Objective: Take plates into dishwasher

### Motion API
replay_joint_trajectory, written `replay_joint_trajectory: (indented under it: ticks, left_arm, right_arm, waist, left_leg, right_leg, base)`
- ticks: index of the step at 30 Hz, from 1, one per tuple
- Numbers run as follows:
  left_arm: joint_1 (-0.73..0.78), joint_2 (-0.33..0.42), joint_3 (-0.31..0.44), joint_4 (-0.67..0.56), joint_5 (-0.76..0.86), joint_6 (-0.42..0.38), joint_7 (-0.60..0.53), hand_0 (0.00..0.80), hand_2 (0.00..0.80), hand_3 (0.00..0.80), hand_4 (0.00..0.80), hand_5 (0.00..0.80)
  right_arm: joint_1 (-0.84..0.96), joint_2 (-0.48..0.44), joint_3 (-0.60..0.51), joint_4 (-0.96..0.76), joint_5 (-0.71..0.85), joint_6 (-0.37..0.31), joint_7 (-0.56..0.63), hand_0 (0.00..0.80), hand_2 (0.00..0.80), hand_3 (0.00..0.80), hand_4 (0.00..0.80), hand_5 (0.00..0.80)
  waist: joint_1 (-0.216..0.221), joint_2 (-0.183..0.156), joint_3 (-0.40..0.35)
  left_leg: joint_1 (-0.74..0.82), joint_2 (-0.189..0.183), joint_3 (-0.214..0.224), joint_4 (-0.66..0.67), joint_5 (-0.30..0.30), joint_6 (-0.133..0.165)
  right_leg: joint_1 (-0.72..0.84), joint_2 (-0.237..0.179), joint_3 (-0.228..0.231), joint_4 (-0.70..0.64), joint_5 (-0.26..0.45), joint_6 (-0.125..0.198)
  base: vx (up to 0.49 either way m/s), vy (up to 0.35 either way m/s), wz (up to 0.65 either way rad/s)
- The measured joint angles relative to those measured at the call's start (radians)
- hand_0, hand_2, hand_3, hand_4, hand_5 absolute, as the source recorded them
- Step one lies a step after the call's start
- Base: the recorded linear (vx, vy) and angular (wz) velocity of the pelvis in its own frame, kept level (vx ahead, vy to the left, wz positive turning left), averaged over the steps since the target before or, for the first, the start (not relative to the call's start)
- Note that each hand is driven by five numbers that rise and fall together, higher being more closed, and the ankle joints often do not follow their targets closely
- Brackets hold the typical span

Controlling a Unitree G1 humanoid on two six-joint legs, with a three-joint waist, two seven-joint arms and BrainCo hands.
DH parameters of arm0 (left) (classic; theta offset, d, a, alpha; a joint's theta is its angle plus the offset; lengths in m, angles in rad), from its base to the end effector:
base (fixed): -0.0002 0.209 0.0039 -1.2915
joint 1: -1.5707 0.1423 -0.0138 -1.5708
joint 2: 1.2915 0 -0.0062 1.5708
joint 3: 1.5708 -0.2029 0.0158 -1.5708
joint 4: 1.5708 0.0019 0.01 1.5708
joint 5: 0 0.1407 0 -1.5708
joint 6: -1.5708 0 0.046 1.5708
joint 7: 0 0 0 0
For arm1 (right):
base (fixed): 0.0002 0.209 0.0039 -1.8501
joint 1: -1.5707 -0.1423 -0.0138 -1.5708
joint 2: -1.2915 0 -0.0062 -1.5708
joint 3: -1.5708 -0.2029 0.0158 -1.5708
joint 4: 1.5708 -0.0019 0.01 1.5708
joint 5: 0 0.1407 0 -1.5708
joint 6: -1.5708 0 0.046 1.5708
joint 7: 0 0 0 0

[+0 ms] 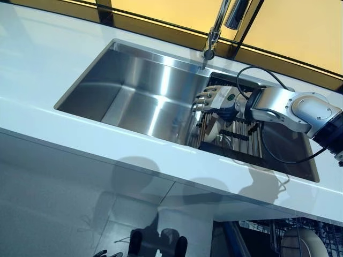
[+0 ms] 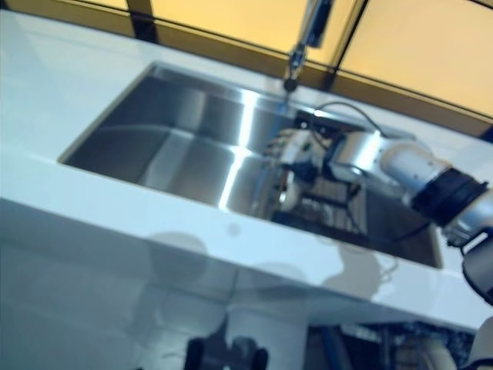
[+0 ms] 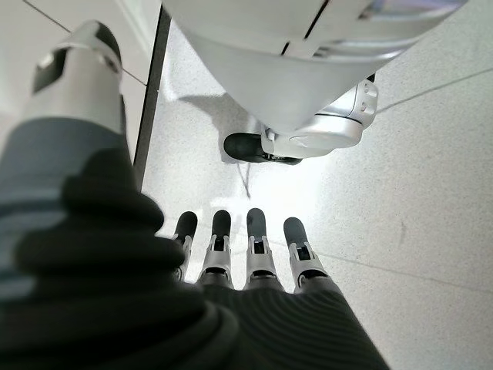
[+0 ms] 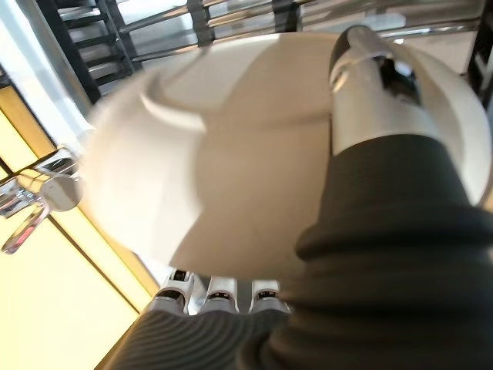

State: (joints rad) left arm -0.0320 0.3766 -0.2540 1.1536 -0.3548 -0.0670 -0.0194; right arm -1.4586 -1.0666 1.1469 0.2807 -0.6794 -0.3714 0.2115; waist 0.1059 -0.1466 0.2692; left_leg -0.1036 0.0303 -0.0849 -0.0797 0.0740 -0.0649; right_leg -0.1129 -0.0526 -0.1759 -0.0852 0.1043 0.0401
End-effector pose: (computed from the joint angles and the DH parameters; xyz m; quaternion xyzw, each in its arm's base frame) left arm 0.0993 0.2668 -0.1168 0.0773 0.5024 0.0807 0.8574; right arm 0.3236 -0.1801 0.2981 -0.8863 -0.2457 0.2209 0.3246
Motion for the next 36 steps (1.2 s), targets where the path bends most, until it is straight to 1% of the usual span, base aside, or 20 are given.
replay_joint_trajectory:
  ticks: [1, 2, 3, 4, 9, 13, 31, 36]
  left_arm:
    - [0.000, 0.000, 0.000, 0.000, -0.011, -0.001, 0.000, 0.000, 0.000, 0.000, 0.000, 0.000]
    - [0.000, 0.000, 0.000, 0.000, -0.019, -0.006, 0.000, 0.000, 0.000, 0.000, 0.000, 0.000]
    - [0.000, 0.000, 0.000, 0.000, -0.021, -0.008, 0.000, 0.000, 0.000, 0.000, 0.000, 0.000]
    - [0.000, 0.000, 0.000, 0.000, -0.022, -0.009, 0.000, 0.000, 0.000, 0.000, 0.000, 0.000]
    - [0.000, -0.001, 0.000, 0.001, -0.023, -0.016, -0.001, 0.000, 0.000, 0.000, 0.000, 0.000]
    - [-0.010, -0.001, 0.001, 0.001, -0.023, -0.018, 0.000, 0.000, 0.000, 0.000, 0.000, 0.000]
    - [-0.016, -0.002, 0.003, 0.000, -0.021, -0.016, -0.002, 0.000, 0.000, 0.000, 0.000, 0.000]
    - [-0.016, -0.003, 0.010, -0.004, -0.020, -0.016, -0.002, 0.000, 0.000, 0.000, 0.000, 0.000]
  right_arm:
    - [0.000, 0.000, 0.002, 0.000, -0.006, -0.001, 0.000, 0.000, 0.000, 0.000, 0.000, 0.000]
    - [0.000, 0.000, 0.004, 0.002, -0.020, -0.002, 0.000, 0.191, 0.191, 0.191, 0.191, 0.191]
    - [0.000, 0.000, 0.004, 0.002, -0.029, -0.002, -0.001, 0.543, 0.543, 0.543, 0.543, 0.543]
    - [0.000, 0.000, 0.008, 0.002, -0.048, -0.002, 0.000, 0.800, 0.800, 0.800, 0.800, 0.800]
    - [0.000, -0.003, 0.010, 0.044, -0.116, -0.003, -0.009, 0.800, 0.800, 0.800, 0.800, 0.800]
    - [0.000, -0.004, 0.010, 0.051, -0.116, -0.003, -0.019, 0.800, 0.800, 0.800, 0.800, 0.800]
    - [-0.005, -0.011, 0.009, 0.054, -0.115, -0.003, -0.026, 0.800, 0.800, 0.800, 0.800, 0.800]
    - [-0.014, -0.013, 0.007, 0.057, -0.115, -0.003, -0.040, 0.800, 0.800, 0.800, 0.800, 0.800]
  waist:
    - [0.000, 0.000, 0.002]
    - [0.000, 0.000, 0.002]
    - [0.001, 0.000, 0.007]
    - [0.004, 0.002, 0.012]
    - [0.006, 0.005, 0.017]
    - [0.006, 0.010, 0.023]
    - [-0.001, 0.010, 0.023]
    - [-0.006, 0.009, 0.022]
  left_leg:
    - [-0.003, 0.000, 0.000, 0.000, 0.000, -0.001]
    - [-0.014, 0.000, 0.000, 0.002, 0.001, -0.002]
    - [-0.017, 0.001, 0.000, 0.002, 0.003, -0.003]
    - [-0.017, 0.001, 0.000, 0.002, 0.003, -0.003]
    - [-0.029, 0.002, 0.000, 0.002, 0.003, -0.003]
    - [-0.030, 0.003, 0.000, 0.002, 0.004, -0.003]
    - [-0.001, 0.003, 0.003, 0.000, 0.004, -0.004]
    - [0.016, 0.004, 0.012, -0.002, 0.004, -0.004]
  right_leg:
    - [-0.002, 0.000, 0.000, 0.000, 0.000, 0.000]
    - [-0.012, 0.000, 0.000, 0.000, 0.000, 0.000]
    - [-0.015, 0.000, -0.001, 0.000, 0.002, -0.002]
    - [-0.015, 0.000, -0.001, 0.000, 0.002, -0.003]
    - [-0.028, 0.000, -0.001, 0.000, 0.004, -0.004]
    - [-0.029, 0.001, -0.001, 0.000, 0.004, -0.005]
    - [-0.003, 0.003, 0.001, 0.000, 0.005, -0.006]
    - [0.010, 0.003, 0.006, 0.000, 0.005, -0.006]
  base:
    - [-0.033, -0.006, 0.00]
    - [-0.032, -0.005, 0.00]
    - [-0.043, -0.007, 0.00]
    - [-0.037, -0.003, 0.00]
    - [-0.006, 0.000, 0.00]
    - [0.000, 0.000, 0.00]
    - [0.000, 0.000, 0.00]
    - [0.011, 0.018, -0.04]
